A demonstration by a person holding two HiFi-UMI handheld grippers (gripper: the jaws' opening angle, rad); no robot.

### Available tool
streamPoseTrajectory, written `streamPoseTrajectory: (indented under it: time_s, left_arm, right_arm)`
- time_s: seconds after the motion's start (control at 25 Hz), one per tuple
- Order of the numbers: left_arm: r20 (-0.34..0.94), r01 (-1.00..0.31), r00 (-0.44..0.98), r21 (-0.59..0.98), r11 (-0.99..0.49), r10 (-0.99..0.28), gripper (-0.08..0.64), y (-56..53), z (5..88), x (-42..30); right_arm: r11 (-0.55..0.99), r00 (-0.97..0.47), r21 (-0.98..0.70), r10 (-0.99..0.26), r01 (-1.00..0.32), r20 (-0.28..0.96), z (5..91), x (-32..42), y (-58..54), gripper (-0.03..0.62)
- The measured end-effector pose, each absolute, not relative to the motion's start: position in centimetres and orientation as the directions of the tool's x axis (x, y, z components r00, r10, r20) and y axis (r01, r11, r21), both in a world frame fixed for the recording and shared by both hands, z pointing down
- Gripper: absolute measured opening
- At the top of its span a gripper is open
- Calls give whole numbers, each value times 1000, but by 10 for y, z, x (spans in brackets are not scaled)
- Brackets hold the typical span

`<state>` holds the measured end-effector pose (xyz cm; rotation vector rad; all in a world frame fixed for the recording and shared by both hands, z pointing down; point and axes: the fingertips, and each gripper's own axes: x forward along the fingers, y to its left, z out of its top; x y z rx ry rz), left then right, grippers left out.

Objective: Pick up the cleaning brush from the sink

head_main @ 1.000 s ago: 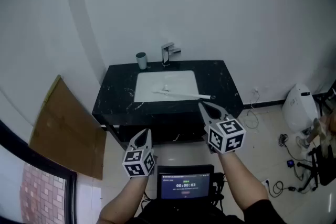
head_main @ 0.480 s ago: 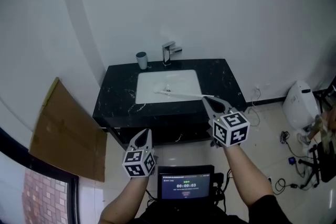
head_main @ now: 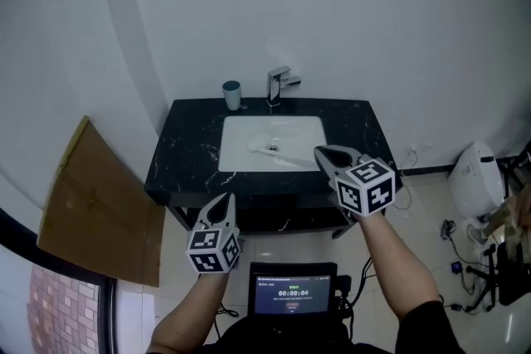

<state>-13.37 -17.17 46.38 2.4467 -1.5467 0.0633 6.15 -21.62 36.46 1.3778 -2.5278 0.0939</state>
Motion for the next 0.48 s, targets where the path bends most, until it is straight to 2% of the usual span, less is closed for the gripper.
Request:
streamPoseTrajectory:
  time_s: [0.2, 0.48]
  left_arm:
    - [181, -917, 384, 189, -351, -906, 2, -216, 466, -115]
    - [168, -952, 282, 173, -253, -945, 2, -277, 444, -109]
  right_arm:
    - [611, -574, 65, -770, -789, 279, 370, 66, -274, 2]
    - [732, -651, 35, -625, -680, 430, 407, 49, -349, 2]
